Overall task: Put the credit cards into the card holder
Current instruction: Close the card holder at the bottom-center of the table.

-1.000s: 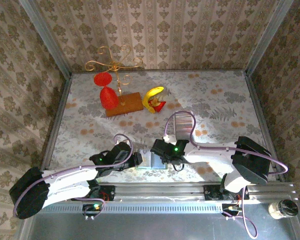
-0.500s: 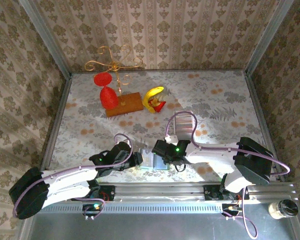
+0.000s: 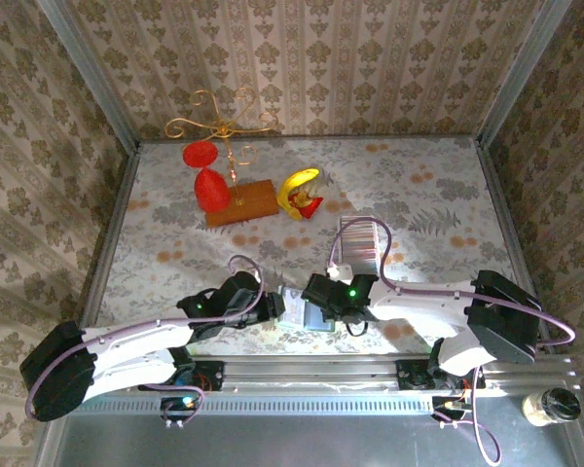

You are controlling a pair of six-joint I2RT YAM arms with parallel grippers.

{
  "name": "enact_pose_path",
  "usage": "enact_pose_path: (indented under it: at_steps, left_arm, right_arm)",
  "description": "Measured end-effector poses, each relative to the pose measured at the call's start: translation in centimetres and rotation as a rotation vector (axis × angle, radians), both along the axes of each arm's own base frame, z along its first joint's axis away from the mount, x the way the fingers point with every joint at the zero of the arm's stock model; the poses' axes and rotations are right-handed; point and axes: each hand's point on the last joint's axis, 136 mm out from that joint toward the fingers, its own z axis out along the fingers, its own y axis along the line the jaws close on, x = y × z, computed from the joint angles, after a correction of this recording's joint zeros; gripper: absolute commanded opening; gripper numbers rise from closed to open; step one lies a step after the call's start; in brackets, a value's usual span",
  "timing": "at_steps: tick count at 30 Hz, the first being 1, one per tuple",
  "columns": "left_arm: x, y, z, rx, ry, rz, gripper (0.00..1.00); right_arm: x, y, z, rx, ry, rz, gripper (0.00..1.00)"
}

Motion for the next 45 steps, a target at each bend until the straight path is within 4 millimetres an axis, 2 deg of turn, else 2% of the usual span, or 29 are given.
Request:
enact_pose_path:
  at_steps: [5, 15, 19, 22, 25, 27, 32, 37, 41, 45]
  left_arm:
    - [-0.2, -1.4, 1.1, -0.015, -0.018, -0.037, 0.36]
    - [-0.5, -7.2, 2.7, -0.058, -0.024, -0.155, 0.33]
    - [-0.6, -8.6, 3.0, -0.082, -0.027, -0.181, 0.32]
    - [-0.6, -8.6, 2.5, -0.067, -0.022, -0.179, 0.32]
    - [-0.3, -8.5, 2.2, -0.063, -0.022, -0.158, 0.26]
    - [-0.1, -8.9, 2.0, -0.076, -0.019, -0.149, 0.22]
    - [-0.1, -10.2, 0.7, -0.096, -0.002, -0.167, 0.21]
    - [-0.1, -10.6, -0.1, -0.091, 0.014, -0.171, 0.17]
    - [-0.2, -10.2, -0.1, -0.101, 0.014, -0.154, 0.13]
    - [-0.6, -7.9, 0.0, -0.093, 0.0, -0.119, 0.09]
  right_arm:
    - [0.0, 0.0, -0.3, 0.01, -0.004, -0.005, 0.04]
    - [0.1, 0.2, -0.3, 0.097, -0.034, -0.044, 0.0]
    - [0.1, 0.3, -0.3, 0.114, -0.038, -0.056, 0.0]
    - [0.0, 0.2, -0.3, 0.141, -0.043, -0.067, 0.0]
    - [-0.1, 0.1, -0.2, 0.161, -0.046, -0.07, 0.0]
    - [-0.2, 0.1, -0.2, 0.168, -0.045, -0.073, 0.0]
    - [-0.2, 0.1, -0.2, 0.196, -0.049, -0.087, 0.0]
    - [-0.3, 0.1, -0.2, 0.234, -0.058, -0.104, 0.0]
    - [-0.4, 0.4, -0.2, 0.24, -0.057, -0.096, 0.0]
    - [-0.6, 1.4, -0.4, 0.231, -0.055, -0.059, 0.0]
